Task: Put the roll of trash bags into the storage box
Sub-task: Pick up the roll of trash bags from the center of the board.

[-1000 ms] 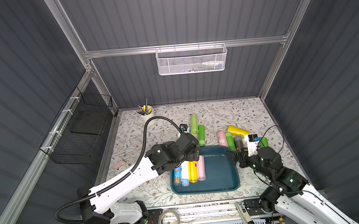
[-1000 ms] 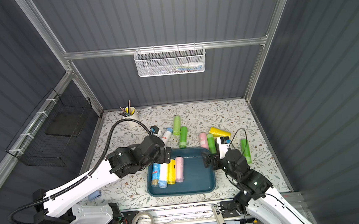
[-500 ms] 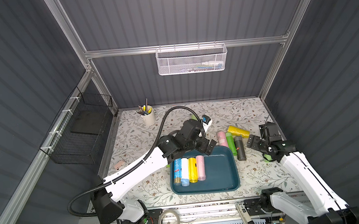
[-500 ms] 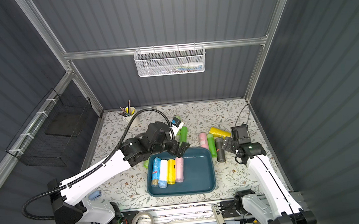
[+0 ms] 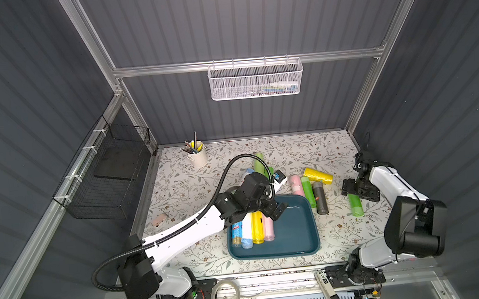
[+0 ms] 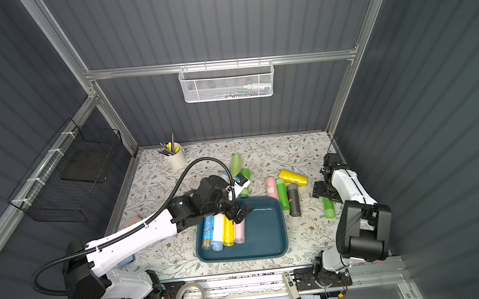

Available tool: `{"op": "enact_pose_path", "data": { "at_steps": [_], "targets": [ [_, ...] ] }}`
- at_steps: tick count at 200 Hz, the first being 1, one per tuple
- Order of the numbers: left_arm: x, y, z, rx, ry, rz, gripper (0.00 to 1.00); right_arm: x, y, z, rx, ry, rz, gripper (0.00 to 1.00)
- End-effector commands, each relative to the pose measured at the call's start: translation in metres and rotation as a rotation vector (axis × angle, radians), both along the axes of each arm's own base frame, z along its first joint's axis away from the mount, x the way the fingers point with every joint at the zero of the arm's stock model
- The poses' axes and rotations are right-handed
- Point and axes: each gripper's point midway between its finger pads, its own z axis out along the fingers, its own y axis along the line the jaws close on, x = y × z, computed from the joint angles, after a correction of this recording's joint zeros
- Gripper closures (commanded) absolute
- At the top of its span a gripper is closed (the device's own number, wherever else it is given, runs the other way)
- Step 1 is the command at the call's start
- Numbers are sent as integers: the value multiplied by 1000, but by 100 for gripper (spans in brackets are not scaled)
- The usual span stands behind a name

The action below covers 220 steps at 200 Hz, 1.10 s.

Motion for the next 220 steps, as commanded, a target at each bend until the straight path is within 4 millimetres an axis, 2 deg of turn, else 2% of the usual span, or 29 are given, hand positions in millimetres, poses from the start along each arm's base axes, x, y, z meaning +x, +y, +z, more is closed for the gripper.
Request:
{"op": "enact_pose_path", "data": {
  "at_steps": [1,12,39,61,88,114,181,204,220],
  "targets": [
    [27,15,-9,83,7,142,0,8,2,3,28,-8,84,9],
    [28,15,-8,48,54,143,0,9,0,-3,32,24,83,12],
    [20,12,10,-61,86,105,0,10,-13,-18,-6,127,67,24],
    [15,13,17,-95,81,87,0,10,-11,-30,13,150,65,33],
    [19,18,21,-81,63,109,0,17,-10,-29,22,128,57,44],
    [22,24,26,-73,36,129,0,15,-13,-30,9,147,51,52],
    [27,32,30,-64,15,171,0,16,-3,-45,72,181,55,48],
    [28,34,34,-74,6,177,0,18,-1,-45,79,172,57,51],
    [29,35,33,-71,6,180,0,20,0,-42,76,158,65,58]
  ]
}}
